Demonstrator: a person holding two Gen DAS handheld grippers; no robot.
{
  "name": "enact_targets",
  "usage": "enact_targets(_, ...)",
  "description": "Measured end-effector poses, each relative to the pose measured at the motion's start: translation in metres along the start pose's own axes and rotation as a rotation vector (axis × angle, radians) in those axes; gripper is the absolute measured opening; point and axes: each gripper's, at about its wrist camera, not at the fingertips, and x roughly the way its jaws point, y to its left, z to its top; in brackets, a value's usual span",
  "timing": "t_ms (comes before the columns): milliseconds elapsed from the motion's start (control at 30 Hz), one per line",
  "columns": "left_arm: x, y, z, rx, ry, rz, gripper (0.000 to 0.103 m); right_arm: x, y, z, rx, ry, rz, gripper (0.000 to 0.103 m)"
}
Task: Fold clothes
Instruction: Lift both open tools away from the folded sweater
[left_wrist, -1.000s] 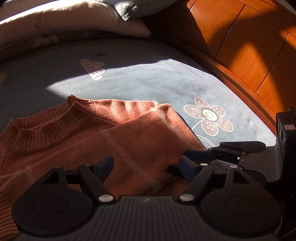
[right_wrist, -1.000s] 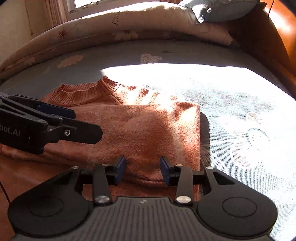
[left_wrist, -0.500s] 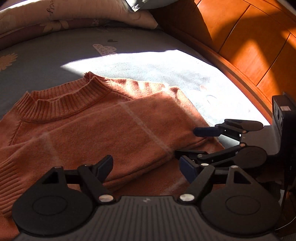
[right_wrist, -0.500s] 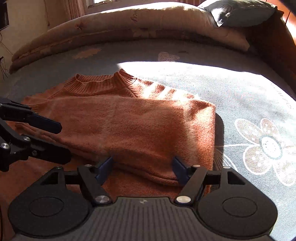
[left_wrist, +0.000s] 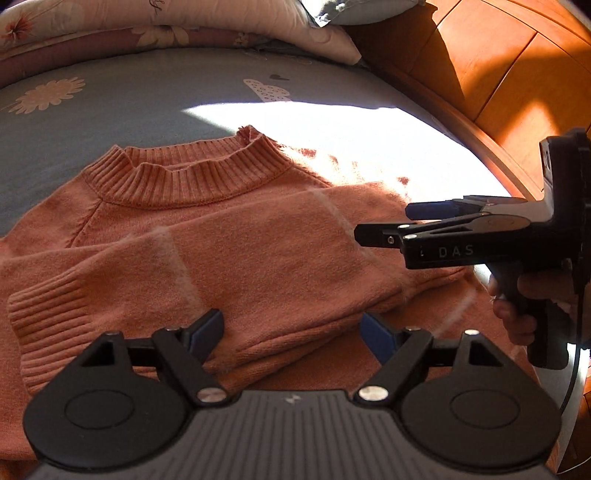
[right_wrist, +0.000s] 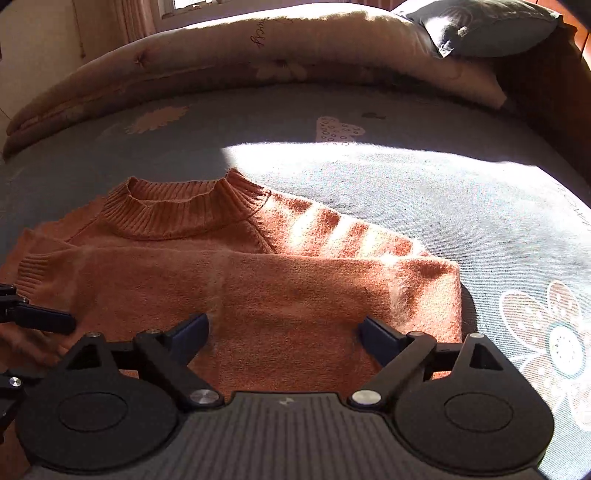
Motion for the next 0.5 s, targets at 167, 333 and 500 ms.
enact_targets(167, -0.004, 0.016, -0.006, -0.034, 0.013, 0.059, 0.082, 0.000, 0.020, -0.003, -0.025, 0.014, 0.032, 0.094)
enact_targets(333, -0.016, 0.029, 0.002, -0.037, -0.014, 0.054, 0.082, 0.009, 0.033, -0.010, -0.072, 0.034, 0.028, 0.103)
enact_targets(500, -0.020, 0.049, 0.019, -0.089, -0.057, 0.059, 0.083, 0.012, 0.039, -0.013, -0.105, 0.028, 0.018, 0.103)
